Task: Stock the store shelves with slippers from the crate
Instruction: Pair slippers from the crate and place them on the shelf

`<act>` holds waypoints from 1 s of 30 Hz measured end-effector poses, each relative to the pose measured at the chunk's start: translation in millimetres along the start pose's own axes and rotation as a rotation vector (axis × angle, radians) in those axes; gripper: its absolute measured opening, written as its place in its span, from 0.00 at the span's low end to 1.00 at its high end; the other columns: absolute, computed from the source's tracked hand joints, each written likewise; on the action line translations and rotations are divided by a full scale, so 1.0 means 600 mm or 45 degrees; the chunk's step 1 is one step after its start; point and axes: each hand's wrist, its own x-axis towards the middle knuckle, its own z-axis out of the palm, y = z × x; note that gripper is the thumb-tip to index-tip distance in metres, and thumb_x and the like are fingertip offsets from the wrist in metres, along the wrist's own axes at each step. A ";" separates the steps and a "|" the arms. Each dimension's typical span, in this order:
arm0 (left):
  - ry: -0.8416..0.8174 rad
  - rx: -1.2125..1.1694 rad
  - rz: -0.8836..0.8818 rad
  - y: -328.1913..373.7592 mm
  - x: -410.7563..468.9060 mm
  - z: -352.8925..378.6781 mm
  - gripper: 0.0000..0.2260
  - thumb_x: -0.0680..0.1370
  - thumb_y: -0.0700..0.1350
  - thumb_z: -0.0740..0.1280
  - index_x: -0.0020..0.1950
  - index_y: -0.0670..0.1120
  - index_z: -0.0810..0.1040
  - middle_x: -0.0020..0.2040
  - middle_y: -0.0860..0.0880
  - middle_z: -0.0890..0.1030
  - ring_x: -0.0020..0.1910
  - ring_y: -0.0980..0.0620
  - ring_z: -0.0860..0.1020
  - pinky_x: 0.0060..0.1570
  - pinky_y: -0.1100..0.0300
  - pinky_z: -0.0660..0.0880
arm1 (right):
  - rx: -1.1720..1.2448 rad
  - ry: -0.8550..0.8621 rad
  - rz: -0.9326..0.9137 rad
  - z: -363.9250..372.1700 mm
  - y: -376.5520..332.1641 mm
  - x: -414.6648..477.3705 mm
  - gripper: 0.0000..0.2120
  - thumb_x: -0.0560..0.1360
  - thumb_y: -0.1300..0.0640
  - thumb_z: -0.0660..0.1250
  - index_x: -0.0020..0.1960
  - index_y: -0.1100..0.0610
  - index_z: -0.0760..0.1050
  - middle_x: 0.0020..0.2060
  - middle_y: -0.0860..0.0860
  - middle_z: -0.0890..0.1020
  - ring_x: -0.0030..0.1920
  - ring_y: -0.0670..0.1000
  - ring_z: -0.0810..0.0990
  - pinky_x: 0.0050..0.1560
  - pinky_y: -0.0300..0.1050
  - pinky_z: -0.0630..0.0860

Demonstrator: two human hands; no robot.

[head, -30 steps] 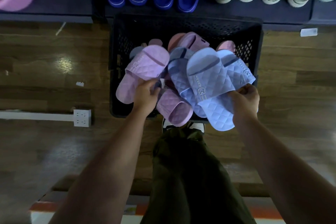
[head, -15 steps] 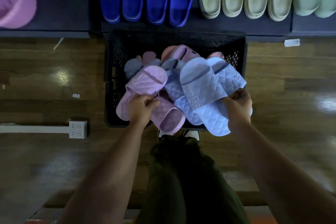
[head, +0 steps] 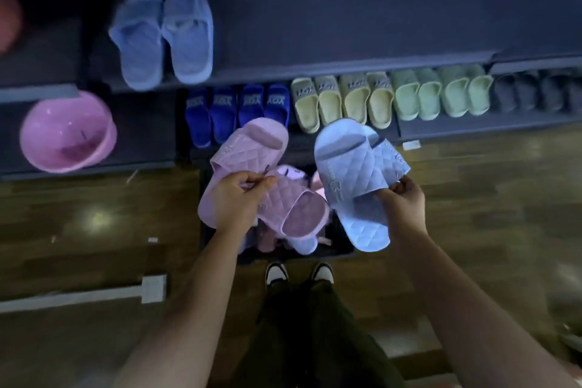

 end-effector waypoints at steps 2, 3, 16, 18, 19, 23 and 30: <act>0.027 -0.050 0.049 0.077 -0.001 -0.019 0.07 0.71 0.49 0.74 0.39 0.46 0.81 0.32 0.59 0.77 0.31 0.69 0.75 0.31 0.76 0.69 | 0.065 -0.033 -0.077 -0.044 -0.062 -0.016 0.14 0.61 0.59 0.68 0.45 0.62 0.74 0.35 0.54 0.72 0.35 0.49 0.70 0.39 0.44 0.70; 0.047 -0.074 0.078 0.115 -0.001 -0.025 0.07 0.71 0.49 0.75 0.39 0.47 0.82 0.32 0.58 0.78 0.32 0.66 0.76 0.32 0.74 0.69 | 0.088 -0.037 -0.119 -0.067 -0.092 -0.022 0.16 0.61 0.59 0.68 0.46 0.64 0.74 0.35 0.55 0.73 0.36 0.49 0.71 0.39 0.44 0.70; 0.235 -0.437 0.604 0.604 -0.045 0.100 0.05 0.68 0.47 0.77 0.39 0.48 0.85 0.32 0.56 0.82 0.31 0.61 0.78 0.37 0.64 0.74 | 0.278 0.362 -0.795 -0.430 -0.427 0.062 0.16 0.69 0.58 0.70 0.34 0.56 0.62 0.26 0.47 0.65 0.27 0.45 0.62 0.32 0.41 0.63; 0.252 -0.535 0.619 0.668 -0.062 0.132 0.04 0.68 0.47 0.77 0.38 0.48 0.85 0.33 0.55 0.83 0.33 0.59 0.79 0.38 0.62 0.75 | 0.270 0.329 -0.882 -0.492 -0.467 0.088 0.17 0.68 0.59 0.72 0.35 0.55 0.62 0.27 0.46 0.66 0.26 0.44 0.63 0.30 0.37 0.64; 0.263 -0.574 0.627 0.698 -0.070 0.146 0.03 0.69 0.47 0.76 0.38 0.48 0.85 0.32 0.56 0.83 0.33 0.59 0.78 0.37 0.64 0.74 | 0.240 0.308 -0.920 -0.519 -0.482 0.101 0.16 0.68 0.59 0.73 0.36 0.56 0.63 0.27 0.47 0.67 0.26 0.44 0.64 0.29 0.35 0.64; 0.264 -0.700 0.610 0.822 -0.096 0.218 0.07 0.70 0.44 0.75 0.33 0.44 0.82 0.29 0.54 0.79 0.29 0.60 0.73 0.32 0.67 0.69 | 0.194 0.259 -1.004 -0.622 -0.534 0.156 0.17 0.67 0.57 0.74 0.40 0.63 0.67 0.31 0.51 0.70 0.30 0.47 0.67 0.28 0.33 0.65; 0.280 -0.712 0.564 0.963 -0.058 0.339 0.10 0.71 0.47 0.75 0.33 0.42 0.82 0.32 0.46 0.82 0.32 0.52 0.76 0.36 0.54 0.76 | 0.369 0.290 -0.873 -0.718 -0.613 0.280 0.24 0.68 0.56 0.74 0.31 0.53 0.57 0.23 0.44 0.61 0.23 0.44 0.60 0.28 0.38 0.61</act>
